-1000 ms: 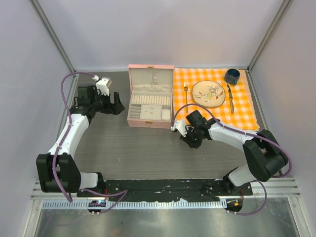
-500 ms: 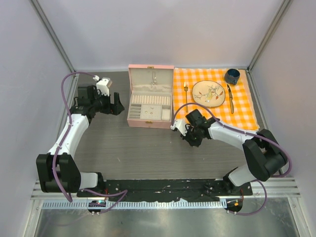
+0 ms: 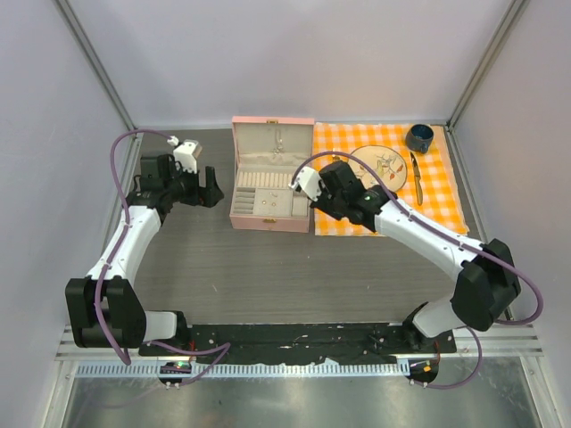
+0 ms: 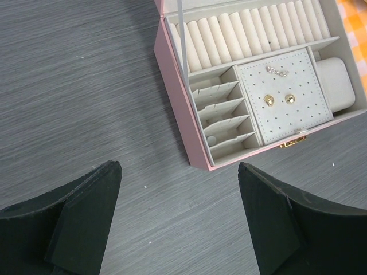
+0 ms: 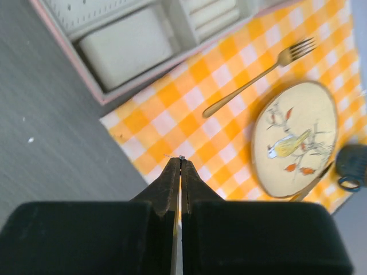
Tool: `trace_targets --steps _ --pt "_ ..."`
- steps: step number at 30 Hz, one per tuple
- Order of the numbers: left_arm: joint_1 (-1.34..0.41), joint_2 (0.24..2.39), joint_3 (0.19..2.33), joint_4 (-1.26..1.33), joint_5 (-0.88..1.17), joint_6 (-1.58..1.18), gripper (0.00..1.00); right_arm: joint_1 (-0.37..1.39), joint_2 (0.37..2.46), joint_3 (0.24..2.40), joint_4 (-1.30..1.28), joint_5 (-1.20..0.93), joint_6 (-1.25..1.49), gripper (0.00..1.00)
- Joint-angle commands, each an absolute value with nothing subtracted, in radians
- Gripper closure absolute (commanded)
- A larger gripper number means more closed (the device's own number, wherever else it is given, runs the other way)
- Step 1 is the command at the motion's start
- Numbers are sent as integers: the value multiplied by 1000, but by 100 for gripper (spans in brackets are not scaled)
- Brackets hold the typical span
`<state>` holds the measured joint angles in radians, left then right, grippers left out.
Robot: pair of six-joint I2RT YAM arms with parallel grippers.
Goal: Organize the mixed jewelry
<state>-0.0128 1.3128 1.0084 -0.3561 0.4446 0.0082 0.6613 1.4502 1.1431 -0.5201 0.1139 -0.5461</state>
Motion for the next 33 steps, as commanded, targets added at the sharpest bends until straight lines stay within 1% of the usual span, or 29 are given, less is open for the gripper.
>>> trace_targets --steps 1,7,8,15,23,33 --pt "-15 1290 1008 -321 416 5 12 732 1515 1244 -401 323 -575 99" --pt "-15 1285 1009 -314 354 5 13 795 1702 1368 -267 436 -646 99" --pt "-14 1282 1009 -313 341 -20 12 801 1753 1387 -247 445 -653 99" --pt "-12 1264 1005 -311 296 -28 12 819 1923 1561 -221 454 -687 99" --pt "-5 1256 1003 -305 267 -40 13 839 2008 1629 -225 440 -703 99" --pt "-5 1264 1014 -313 256 -46 13 867 2026 1629 -242 434 -690 99"
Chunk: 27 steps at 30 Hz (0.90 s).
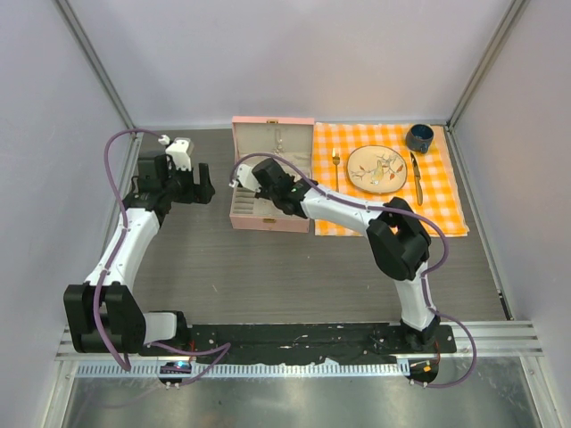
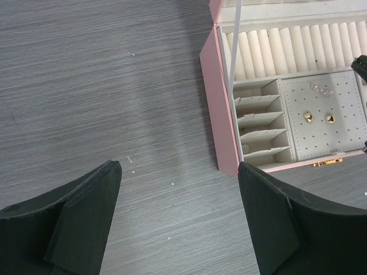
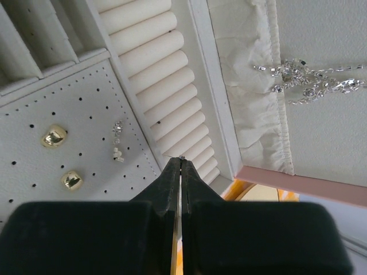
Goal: Organize the mixed jewelry
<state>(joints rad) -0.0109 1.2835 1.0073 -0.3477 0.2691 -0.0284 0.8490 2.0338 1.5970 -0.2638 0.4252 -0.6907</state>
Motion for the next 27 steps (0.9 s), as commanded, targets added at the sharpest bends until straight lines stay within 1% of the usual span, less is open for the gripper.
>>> trace_targets --steps 1,27 --pt "-3 1264 1014 -311 253 -46 13 867 2025 1626 -244 436 -689 99" --pt "-5 1261 1011 -319 252 -43 13 871 2014 1542 -249 469 -710 99"
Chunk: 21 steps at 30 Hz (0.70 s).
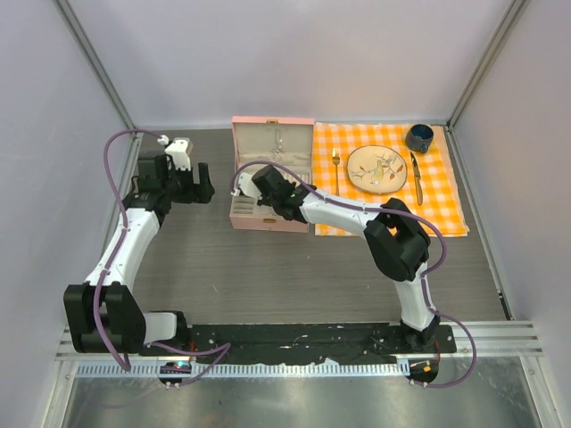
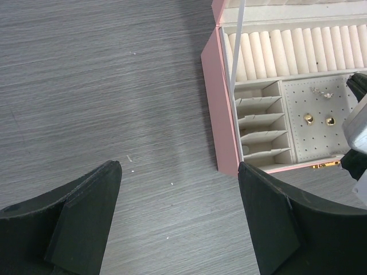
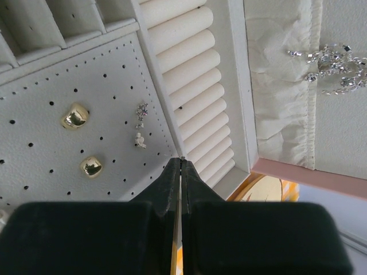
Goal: Organize the mixed jewelry
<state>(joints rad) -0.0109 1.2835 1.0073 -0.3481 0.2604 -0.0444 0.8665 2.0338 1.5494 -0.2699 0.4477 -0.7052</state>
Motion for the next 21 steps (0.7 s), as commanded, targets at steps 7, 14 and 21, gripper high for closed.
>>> trace_targets --steps 7,14,21 --pt "-3 1261 1012 -318 253 -43 13 870 2019 1546 -252 472 -715 99" --pt "-5 1264 1014 -319 252 -41 12 870 2028 1549 -252 468 -716 99" --pt "-5 1264 1014 -318 253 -41 13 870 2033 1560 -255 460 -712 99"
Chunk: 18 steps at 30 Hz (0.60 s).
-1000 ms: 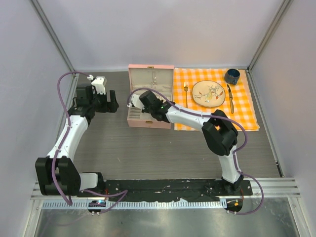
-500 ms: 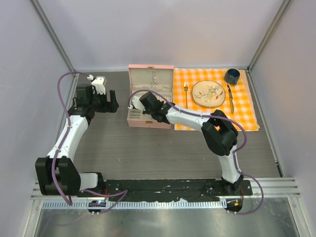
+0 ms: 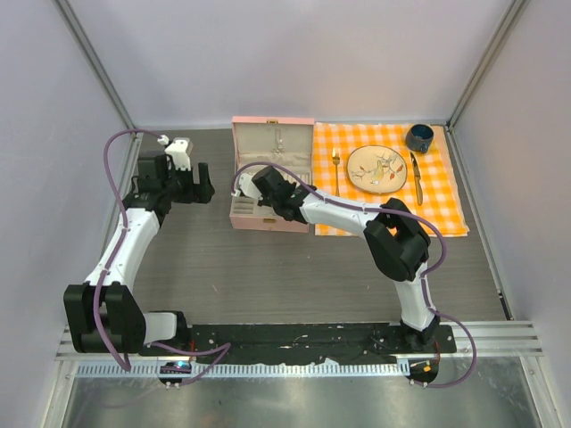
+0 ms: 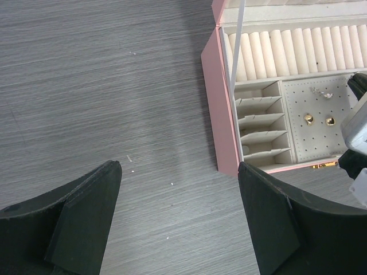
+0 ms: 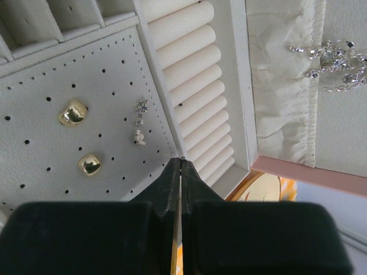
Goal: Organize the mixed jewelry
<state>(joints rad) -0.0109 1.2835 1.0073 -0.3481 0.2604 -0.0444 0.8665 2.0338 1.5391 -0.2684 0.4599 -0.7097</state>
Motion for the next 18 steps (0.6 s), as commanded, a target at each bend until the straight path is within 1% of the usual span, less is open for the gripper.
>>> trace_targets --steps 1,2,18 --pt "-3 1262 1012 -318 253 -41 13 870 2036 1560 -256 460 -710 99" --pt "24 1262 1011 -318 253 -41 12 871 2036 1562 -258 457 -709 99" --pt "26 1262 1009 -316 255 -43 13 873 2048 1572 -265 440 -692 99"
